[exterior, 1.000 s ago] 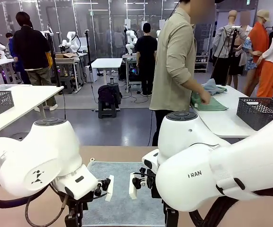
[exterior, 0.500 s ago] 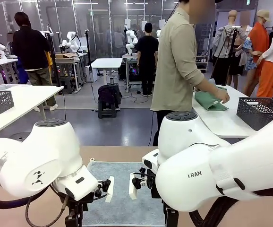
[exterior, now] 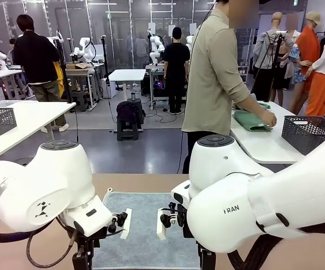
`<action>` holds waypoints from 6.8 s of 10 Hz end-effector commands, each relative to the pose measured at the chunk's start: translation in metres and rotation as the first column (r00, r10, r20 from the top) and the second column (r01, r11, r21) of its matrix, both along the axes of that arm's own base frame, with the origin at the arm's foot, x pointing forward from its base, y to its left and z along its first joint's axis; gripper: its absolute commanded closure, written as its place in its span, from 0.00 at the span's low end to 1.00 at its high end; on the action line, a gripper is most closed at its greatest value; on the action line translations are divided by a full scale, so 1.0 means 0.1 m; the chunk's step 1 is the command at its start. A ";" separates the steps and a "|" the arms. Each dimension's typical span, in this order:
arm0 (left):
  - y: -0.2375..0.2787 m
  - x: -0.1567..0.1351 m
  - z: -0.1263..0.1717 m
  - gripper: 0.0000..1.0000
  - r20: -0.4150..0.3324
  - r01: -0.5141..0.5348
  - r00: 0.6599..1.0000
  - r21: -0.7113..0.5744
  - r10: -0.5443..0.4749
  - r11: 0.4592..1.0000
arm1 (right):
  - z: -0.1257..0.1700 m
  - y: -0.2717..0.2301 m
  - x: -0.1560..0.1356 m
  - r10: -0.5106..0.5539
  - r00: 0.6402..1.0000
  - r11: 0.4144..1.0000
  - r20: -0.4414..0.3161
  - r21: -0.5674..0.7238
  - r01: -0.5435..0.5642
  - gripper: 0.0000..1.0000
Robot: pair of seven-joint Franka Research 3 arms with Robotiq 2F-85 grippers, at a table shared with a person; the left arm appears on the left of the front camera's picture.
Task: Fold the towels and place them in the basket.
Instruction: When a person lays out a Towel with hook on the table, fold it in half twice.
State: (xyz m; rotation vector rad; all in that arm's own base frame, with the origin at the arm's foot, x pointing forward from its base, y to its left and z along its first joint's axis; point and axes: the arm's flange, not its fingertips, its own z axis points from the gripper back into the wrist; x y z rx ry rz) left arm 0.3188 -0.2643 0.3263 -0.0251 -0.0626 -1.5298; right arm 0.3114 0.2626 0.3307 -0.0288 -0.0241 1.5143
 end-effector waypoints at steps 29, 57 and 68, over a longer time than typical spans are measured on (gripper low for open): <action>0.35 -0.04 -0.43 0.68 0.091 0.045 0.995 0.067 -0.051 0.997 | -0.51 -0.05 0.04 0.037 0.999 0.999 0.024 -0.015 -0.037 0.83; 0.03 1.17 0.77 0.93 0.160 0.024 0.986 0.094 -0.039 0.995 | 0.45 0.24 1.12 0.083 0.988 0.996 0.133 -0.045 -0.078 0.93; 0.10 1.62 0.88 0.93 0.171 -0.001 0.985 0.070 -0.011 0.998 | 0.63 0.27 1.72 0.100 0.976 0.995 0.195 -0.027 -0.096 0.93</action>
